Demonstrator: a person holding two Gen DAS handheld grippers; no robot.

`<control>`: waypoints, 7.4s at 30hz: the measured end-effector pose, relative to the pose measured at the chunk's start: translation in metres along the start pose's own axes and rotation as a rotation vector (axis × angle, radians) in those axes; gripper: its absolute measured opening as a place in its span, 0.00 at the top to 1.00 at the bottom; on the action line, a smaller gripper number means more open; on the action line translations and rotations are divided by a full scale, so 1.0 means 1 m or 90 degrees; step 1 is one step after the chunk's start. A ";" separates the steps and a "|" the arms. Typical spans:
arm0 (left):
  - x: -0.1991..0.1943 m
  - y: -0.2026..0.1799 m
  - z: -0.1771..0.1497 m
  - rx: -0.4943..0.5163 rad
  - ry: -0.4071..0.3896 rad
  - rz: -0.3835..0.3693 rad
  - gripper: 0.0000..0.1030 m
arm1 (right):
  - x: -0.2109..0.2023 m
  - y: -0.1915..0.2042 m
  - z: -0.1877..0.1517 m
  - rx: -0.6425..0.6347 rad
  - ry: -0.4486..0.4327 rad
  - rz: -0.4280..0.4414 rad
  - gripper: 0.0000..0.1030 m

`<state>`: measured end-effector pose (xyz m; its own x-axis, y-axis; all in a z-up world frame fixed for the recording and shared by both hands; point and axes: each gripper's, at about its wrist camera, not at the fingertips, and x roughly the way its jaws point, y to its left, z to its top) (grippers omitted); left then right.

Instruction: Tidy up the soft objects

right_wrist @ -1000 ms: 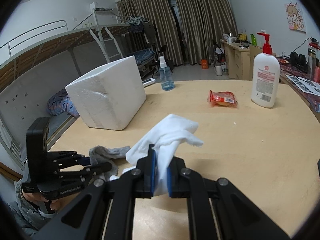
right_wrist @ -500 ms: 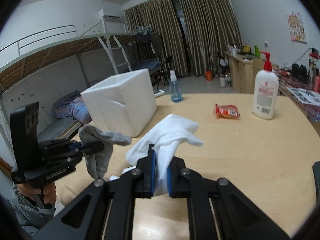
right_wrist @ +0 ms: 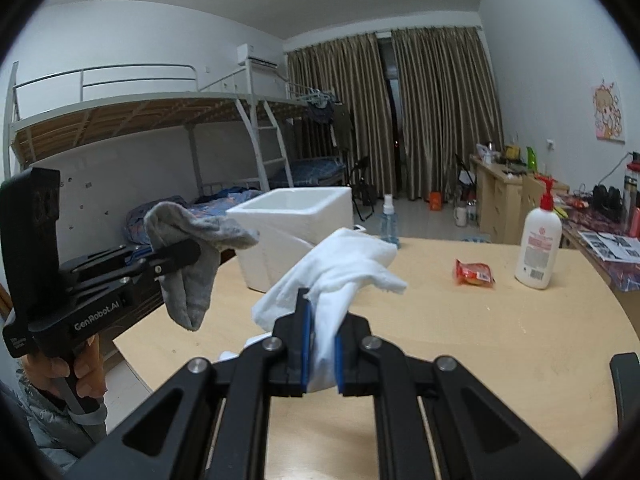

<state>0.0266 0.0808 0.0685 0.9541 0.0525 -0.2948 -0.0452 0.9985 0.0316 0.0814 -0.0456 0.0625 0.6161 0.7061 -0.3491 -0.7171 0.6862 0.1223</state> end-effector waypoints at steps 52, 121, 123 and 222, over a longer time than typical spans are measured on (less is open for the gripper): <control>-0.024 0.062 0.027 -0.047 -0.029 0.100 0.89 | 0.068 0.049 0.068 -0.069 0.011 0.090 0.88; 0.212 0.159 0.097 -0.071 0.103 0.058 0.24 | 0.221 0.003 0.143 -0.054 0.100 0.094 0.88; 0.208 0.160 0.096 -0.070 0.089 0.068 0.01 | 0.219 0.004 0.144 -0.051 0.097 0.097 0.88; 0.059 0.112 0.075 -0.041 -0.021 0.120 0.00 | 0.113 0.029 0.114 -0.084 0.004 0.040 0.00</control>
<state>0.1004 0.1943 0.1262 0.9364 0.2387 -0.2573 -0.2414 0.9702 0.0218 0.1674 0.0736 0.1327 0.5675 0.7454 -0.3498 -0.7906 0.6120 0.0214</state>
